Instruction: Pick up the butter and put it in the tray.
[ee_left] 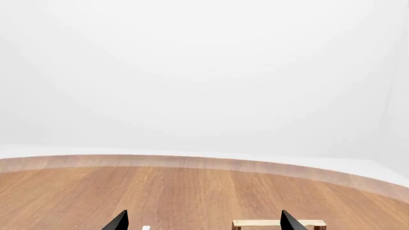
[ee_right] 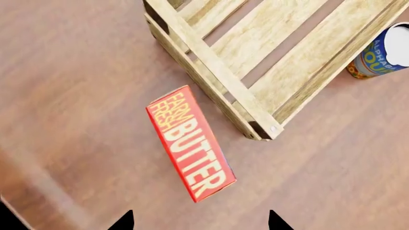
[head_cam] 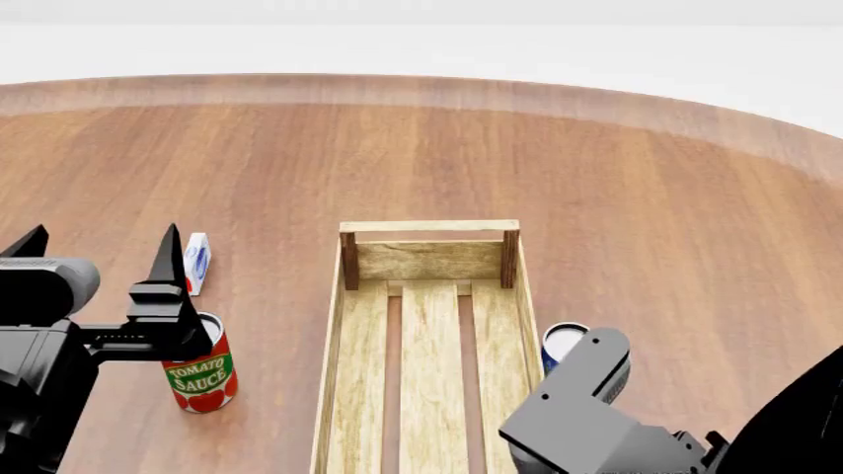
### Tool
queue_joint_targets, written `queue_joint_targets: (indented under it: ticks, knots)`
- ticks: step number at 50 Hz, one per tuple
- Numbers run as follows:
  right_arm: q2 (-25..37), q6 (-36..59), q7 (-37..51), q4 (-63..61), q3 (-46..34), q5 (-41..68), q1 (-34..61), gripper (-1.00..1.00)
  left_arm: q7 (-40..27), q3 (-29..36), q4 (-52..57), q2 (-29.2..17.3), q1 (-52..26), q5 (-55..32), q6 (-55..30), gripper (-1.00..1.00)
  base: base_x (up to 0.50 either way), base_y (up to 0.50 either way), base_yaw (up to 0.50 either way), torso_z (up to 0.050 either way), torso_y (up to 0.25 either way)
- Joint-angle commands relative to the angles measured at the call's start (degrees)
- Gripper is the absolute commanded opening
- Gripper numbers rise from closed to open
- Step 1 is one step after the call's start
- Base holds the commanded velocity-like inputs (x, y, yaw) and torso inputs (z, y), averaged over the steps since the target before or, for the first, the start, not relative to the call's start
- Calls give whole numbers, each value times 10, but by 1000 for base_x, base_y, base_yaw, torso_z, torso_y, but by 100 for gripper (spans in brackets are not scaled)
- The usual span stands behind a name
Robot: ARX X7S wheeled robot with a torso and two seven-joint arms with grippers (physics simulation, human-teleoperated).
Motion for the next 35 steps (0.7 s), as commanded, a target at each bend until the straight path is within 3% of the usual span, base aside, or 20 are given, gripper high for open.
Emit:
queue_joint_targets:
  ticks: [1, 35]
  knots:
    - [-14, -53, -133, 10, -20, -150, -42, 100, -3, 1, 2, -3, 0, -4, 1, 100, 0, 0, 0, 0, 0]
    - [-37, -110, -214, 62, -73, -247, -70, 100, -5, 8, -7, -10, 5, -11, 16, 100, 0, 0, 0, 0, 0]
